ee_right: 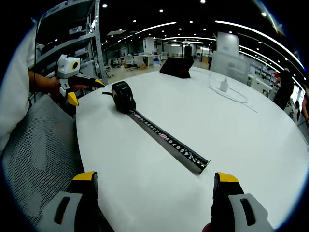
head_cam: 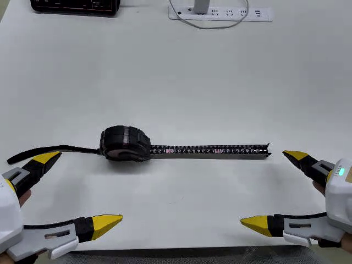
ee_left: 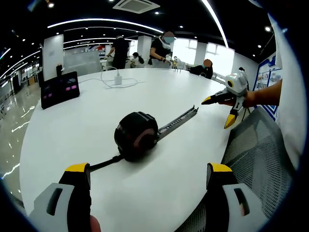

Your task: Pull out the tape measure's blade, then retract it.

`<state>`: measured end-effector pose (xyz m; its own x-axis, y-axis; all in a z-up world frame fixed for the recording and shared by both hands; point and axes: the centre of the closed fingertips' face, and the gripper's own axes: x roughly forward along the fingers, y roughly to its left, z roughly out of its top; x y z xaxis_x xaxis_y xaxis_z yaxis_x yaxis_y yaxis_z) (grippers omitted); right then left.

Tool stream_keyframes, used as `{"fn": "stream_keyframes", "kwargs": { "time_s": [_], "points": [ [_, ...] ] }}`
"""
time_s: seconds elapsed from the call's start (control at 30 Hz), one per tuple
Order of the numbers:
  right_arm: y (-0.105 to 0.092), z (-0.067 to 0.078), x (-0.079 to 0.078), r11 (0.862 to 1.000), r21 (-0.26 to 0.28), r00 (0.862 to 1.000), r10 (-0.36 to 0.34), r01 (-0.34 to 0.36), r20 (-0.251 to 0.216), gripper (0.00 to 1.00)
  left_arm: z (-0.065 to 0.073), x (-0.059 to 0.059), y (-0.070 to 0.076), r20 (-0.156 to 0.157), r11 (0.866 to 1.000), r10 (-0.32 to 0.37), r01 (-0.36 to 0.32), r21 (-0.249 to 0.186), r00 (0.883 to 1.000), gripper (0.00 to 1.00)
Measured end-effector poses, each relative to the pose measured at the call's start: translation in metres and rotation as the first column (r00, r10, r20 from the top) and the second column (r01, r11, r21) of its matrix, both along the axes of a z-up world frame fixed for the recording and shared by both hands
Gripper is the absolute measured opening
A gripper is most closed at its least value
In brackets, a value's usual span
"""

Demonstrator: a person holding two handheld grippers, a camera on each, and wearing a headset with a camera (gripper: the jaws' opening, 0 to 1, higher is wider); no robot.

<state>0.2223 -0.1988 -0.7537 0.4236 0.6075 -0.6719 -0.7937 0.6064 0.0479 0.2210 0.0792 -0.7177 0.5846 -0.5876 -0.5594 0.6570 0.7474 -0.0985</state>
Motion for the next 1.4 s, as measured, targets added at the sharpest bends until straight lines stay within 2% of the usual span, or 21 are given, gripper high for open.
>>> {"fn": "stream_keyframes", "kwargs": {
  "time_s": [0.33,0.37,0.43,0.97,1.1,1.4],
  "points": [
    [0.0007,0.0001,-0.0041,1.000,0.001,1.000,-0.006,0.006,-0.006,0.99,-0.0012,0.0002,0.0047,0.009,1.000,0.005,-0.005,0.016,1.000,0.97],
    [0.0011,0.0000,-0.0044,1.000,0.000,1.000,-0.004,0.004,-0.005,0.99,-0.0008,0.0020,0.0071,0.020,1.000,0.010,-0.011,0.030,1.000,0.98],
    [0.0019,0.0003,-0.0047,1.000,0.001,1.000,-0.003,0.003,-0.005,0.99,-0.0024,0.0015,0.0092,0.012,0.999,0.009,-0.010,0.043,1.000,0.95],
    [-0.0003,0.0028,-0.0041,1.000,0.003,1.000,-0.010,0.010,-0.001,0.99,0.0030,-0.0022,0.0046,0.012,1.000,0.020,-0.020,0.001,1.000,0.99],
    [-0.0009,0.0047,-0.0035,1.000,0.008,1.000,-0.014,0.014,0.003,0.99,0.0019,-0.0039,0.0047,0.006,1.000,0.024,-0.024,0.002,1.000,0.99],
    [-0.0015,0.0083,-0.0039,1.000,0.017,1.000,-0.020,0.020,0.006,0.99,0.0027,-0.0049,0.0044,0.012,1.000,0.021,-0.021,0.005,1.000,0.99]
  ]
}}
